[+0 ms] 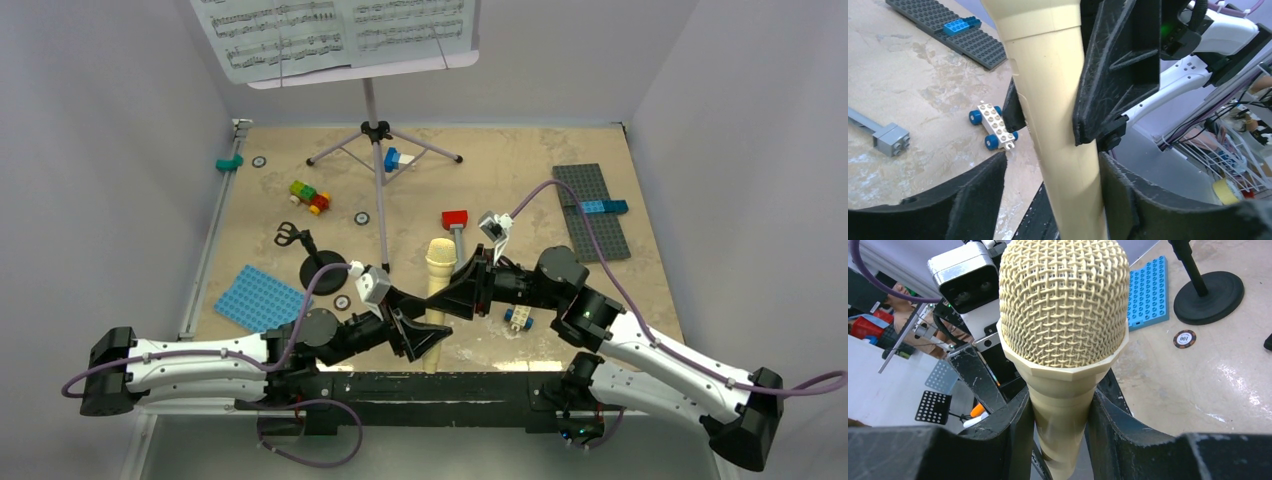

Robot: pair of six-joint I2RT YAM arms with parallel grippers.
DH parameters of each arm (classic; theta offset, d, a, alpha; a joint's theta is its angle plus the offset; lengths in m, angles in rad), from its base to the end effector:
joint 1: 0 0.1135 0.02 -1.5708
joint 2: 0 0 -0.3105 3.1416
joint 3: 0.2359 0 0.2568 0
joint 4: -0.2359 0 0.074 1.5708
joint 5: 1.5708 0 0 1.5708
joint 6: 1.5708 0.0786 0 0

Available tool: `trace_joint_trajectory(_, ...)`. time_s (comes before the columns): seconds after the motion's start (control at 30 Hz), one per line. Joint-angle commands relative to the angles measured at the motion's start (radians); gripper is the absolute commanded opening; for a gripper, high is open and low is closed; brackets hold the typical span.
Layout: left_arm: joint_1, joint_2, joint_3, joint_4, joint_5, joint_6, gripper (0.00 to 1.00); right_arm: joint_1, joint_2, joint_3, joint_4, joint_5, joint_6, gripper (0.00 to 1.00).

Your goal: Pack up the instrument practice props

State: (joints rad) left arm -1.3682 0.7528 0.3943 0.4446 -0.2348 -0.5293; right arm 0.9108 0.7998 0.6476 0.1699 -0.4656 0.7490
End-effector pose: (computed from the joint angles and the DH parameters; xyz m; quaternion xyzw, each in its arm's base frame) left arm 0.0578 -0.1904 0.3073 0.1946 0.6483 -0.5486 0.4908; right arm 0.0970 0.1826 0.3602 -0.2191 0.6664 0.6213 0.3492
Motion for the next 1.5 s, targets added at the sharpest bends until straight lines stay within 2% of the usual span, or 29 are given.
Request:
trace_joint_trajectory(0.0, 0.004, 0.006, -0.001, 0.071, 0.025, 0.022, 0.67, 0.0, 0.001, 0.047, 0.075, -0.042, 0.007, 0.0)
trace_joint_trajectory(0.1, 0.006, 0.011, -0.002, 0.081, 0.052, 0.024, 0.51, 0.0, -0.004, 0.039, 0.076, -0.045, 0.003, 0.0)
trace_joint_trajectory(0.17, 0.006, 0.014, 0.001, 0.082, 0.065, 0.02, 0.3, 0.0, -0.01, 0.034, 0.074, -0.05, -0.003, 0.0)
trace_joint_trajectory(0.2, 0.006, 0.014, 0.002, 0.078, 0.063, 0.02, 0.16, 0.0, -0.012, 0.034, 0.072, -0.057, -0.006, 0.09)
trace_joint_trajectory(0.23, 0.006, 0.013, 0.004, 0.071, 0.057, 0.018, 0.0, 0.0, -0.014, 0.037, 0.063, -0.06, -0.01, 0.26)
trace_joint_trajectory(0.3, 0.007, 0.0, 0.014, 0.029, 0.021, 0.009, 0.0, 0.0, -0.027, 0.052, 0.007, -0.037, -0.034, 0.54)
trace_joint_trajectory(0.33, 0.008, -0.015, 0.021, -0.006, -0.002, 0.003, 0.0, 0.0, -0.039, 0.059, -0.032, -0.013, -0.051, 0.74)
trace_joint_trajectory(0.37, 0.008, -0.034, 0.028, -0.044, -0.025, 0.003, 0.0, 0.0, -0.054, 0.068, -0.076, 0.016, -0.07, 0.79)
trace_joint_trajectory(0.53, 0.008, -0.253, 0.099, -0.366, -0.25, -0.017, 0.0, -0.009, -0.139, 0.09, -0.274, 0.153, -0.164, 0.87)
trace_joint_trajectory(0.57, 0.009, -0.318, 0.132, -0.51, -0.318, -0.036, 0.0, -0.01, -0.155, 0.089, -0.301, 0.175, -0.184, 0.88)
trace_joint_trajectory(0.63, 0.009, -0.409, 0.215, -0.684, -0.479, -0.092, 0.0, -0.01, -0.184, 0.076, -0.337, 0.212, -0.204, 0.9)
trace_joint_trajectory(0.7, 0.01, -0.475, 0.309, -0.936, -0.648, -0.18, 0.0, -0.01, -0.206, 0.06, -0.36, 0.239, -0.219, 0.92)
trace_joint_trajectory(0.77, 0.011, -0.515, 0.404, -1.135, -0.755, -0.277, 0.0, -0.01, -0.222, 0.043, -0.369, 0.253, -0.226, 0.93)
trace_joint_trajectory(0.87, 0.009, -0.504, 0.543, -1.494, -0.885, -0.502, 0.0, -0.01, -0.229, 0.025, -0.365, 0.257, -0.226, 0.95)
trace_joint_trajectory(0.97, 0.009, -0.429, 0.702, -1.869, -0.974, -0.796, 0.0, -0.01, -0.216, 0.019, -0.355, 0.243, -0.227, 0.95)
trace_joint_trajectory(1.0, 0.008, -0.396, 0.747, -1.999, -0.992, -0.94, 0.0, -0.01, -0.211, 0.016, -0.349, 0.237, -0.227, 0.95)
trace_joint_trajectory(1.03, 0.005, -0.363, 0.786, -2.089, -1.007, -0.998, 0.0, -0.01, -0.205, 0.015, -0.343, 0.231, -0.228, 0.95)
trace_joint_trajectory(1.07, 0.002, -0.337, 0.817, -2.128, -1.019, -0.991, 0.0, -0.009, -0.198, 0.016, -0.337, 0.224, -0.23, 0.95)
trace_joint_trajectory(1.23, 0.0, -0.256, 0.921, -2.12, -1.035, -0.894, 0.0, -0.01, -0.168, 0.028, -0.329, 0.204, -0.244, 0.95)
trace_joint_trajectory(1.33, 0.0, -0.224, 0.921, -1.966, -1.001, -0.688, 0.0, -0.009, -0.161, 0.032, -0.324, 0.199, -0.253, 0.95)
trace_joint_trajectory(1.47, 0.0, -0.173, 0.929, -1.878, -0.974, -0.577, 0.0, -0.009, -0.155, 0.027, -0.32, 0.193, -0.255, 0.95)
